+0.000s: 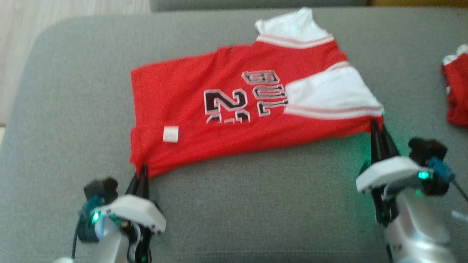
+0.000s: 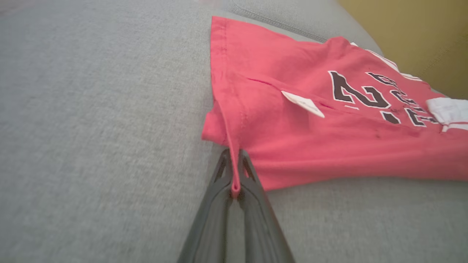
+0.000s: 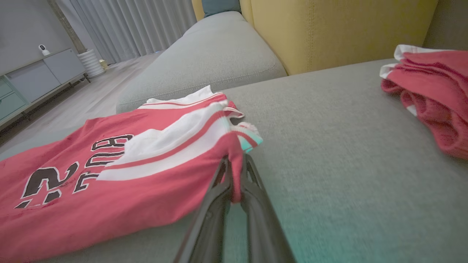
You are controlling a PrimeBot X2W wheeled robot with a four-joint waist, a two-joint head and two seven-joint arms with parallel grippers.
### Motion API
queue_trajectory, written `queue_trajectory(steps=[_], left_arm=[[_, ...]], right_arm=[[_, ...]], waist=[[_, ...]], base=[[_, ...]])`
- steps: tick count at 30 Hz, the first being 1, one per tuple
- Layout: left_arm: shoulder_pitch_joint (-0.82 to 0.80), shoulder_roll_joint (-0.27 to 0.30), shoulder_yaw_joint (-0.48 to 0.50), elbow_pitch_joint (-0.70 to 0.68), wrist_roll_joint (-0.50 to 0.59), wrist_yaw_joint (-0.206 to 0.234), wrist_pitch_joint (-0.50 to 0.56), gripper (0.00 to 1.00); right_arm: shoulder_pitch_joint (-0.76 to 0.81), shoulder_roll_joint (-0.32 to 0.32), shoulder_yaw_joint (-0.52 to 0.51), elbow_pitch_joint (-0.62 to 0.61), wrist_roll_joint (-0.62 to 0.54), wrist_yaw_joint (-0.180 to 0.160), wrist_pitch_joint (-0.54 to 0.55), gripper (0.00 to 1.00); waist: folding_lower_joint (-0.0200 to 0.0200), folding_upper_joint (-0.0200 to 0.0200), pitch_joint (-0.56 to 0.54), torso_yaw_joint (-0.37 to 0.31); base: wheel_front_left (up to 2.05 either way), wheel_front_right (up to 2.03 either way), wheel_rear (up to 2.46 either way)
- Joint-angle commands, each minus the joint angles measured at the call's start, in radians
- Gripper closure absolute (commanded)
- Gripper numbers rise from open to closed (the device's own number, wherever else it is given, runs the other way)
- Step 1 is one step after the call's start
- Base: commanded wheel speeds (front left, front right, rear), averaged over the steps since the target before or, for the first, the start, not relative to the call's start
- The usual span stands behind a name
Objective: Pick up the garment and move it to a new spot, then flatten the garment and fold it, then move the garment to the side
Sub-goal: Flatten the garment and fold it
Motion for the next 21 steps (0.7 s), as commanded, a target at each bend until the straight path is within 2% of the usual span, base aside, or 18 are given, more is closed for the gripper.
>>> queue_trajectory(steps=[1, 6, 11, 12, 13, 14, 15, 21], left_arm=[[0.001, 0.016, 0.039, -0.029, 0.009, 0.007, -0.005, 1.0], [0.099, 0.016, 0.064, -0.049, 0.016, 0.022, -0.005, 1.0], [0.132, 0.016, 0.053, -0.054, 0.006, 0.029, -0.005, 1.0], [0.131, 0.016, 0.047, -0.055, 0.005, 0.031, -0.005, 1.0], [0.127, 0.016, 0.043, -0.058, 0.003, 0.034, -0.005, 0.62], [0.121, 0.016, 0.038, -0.061, 0.002, 0.037, -0.005, 0.08], [0.112, 0.016, 0.034, -0.065, 0.002, 0.039, -0.005, 0.0], [0.025, 0.016, 0.028, -0.105, 0.034, 0.053, -0.005, 0.0]], right_arm=[[0.018, -0.005, 0.026, -0.02, 0.011, -0.001, -0.004, 1.0], [0.123, -0.016, 0.062, -0.042, 0.064, -0.001, 0.023, 1.0], [0.196, -0.024, 0.064, -0.08, 0.094, -0.001, 0.053, 1.0], [0.201, -0.024, 0.06, -0.088, 0.096, -0.001, 0.053, 0.76], [0.203, -0.024, 0.058, -0.099, 0.097, -0.001, 0.051, 0.32], [0.201, -0.023, 0.053, -0.107, 0.098, -0.001, 0.05, 0.0], [0.196, -0.022, 0.049, -0.116, 0.096, -0.001, 0.049, 0.0], [0.135, -0.022, 0.017, -0.167, 0.052, -0.001, 0.051, 0.0]], waist=[[0.0, -0.0001, -0.044, -0.009], [0.0, -0.0001, -0.098, -0.02], [0.0, -0.0001, -0.093, -0.012], [0.0, -0.0001, -0.087, -0.01], [0.0, -0.0001, -0.081, -0.009], [0.0, -0.0001, -0.074, -0.007], [0.0, -0.0001, -0.067, -0.005], [0.0, -0.0001, -0.019, 0.006]], base=[[0.0, 0.0, 0.0], [0.0, 0.0, 0.0], [0.0, 0.0, 0.0], [0.0, 0.0, 0.0], [0.0, 0.0, 0.0], [0.0, 0.0, 0.0], [0.0, 0.0, 0.0], [0.0, 0.0, 0.0]])
